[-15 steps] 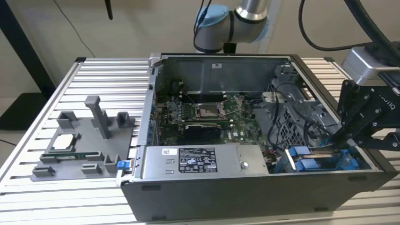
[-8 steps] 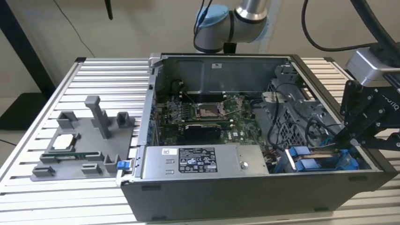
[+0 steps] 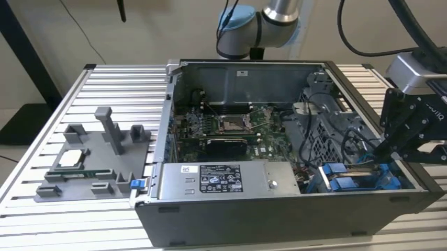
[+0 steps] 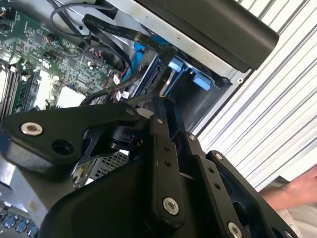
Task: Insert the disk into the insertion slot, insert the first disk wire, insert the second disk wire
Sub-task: 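Insert the first disk wire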
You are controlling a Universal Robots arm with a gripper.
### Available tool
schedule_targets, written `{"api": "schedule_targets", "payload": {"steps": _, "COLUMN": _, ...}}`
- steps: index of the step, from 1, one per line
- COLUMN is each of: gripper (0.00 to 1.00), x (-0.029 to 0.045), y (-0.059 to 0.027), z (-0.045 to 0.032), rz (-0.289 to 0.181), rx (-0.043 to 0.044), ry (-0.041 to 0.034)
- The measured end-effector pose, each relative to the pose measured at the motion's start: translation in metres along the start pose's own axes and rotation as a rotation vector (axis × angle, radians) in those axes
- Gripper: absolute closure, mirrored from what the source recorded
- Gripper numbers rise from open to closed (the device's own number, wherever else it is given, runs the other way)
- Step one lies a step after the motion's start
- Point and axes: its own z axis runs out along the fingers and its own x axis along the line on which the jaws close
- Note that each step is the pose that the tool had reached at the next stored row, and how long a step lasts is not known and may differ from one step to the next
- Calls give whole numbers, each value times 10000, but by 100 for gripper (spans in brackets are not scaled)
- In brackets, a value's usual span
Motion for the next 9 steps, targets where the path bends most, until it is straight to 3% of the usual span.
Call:
{"api": "schedule_targets", "payload": {"steps": 4, "gripper": 100, "x": -71, "y": -3, "z": 49, "rz": 1, "rx": 0, "ry": 2}}
{"api": "schedule_targets", "payload": {"steps": 9, "gripper": 100, "x": -86, "y": -9, "z": 112, "rz": 0, "rx": 0, "ry": 0}}
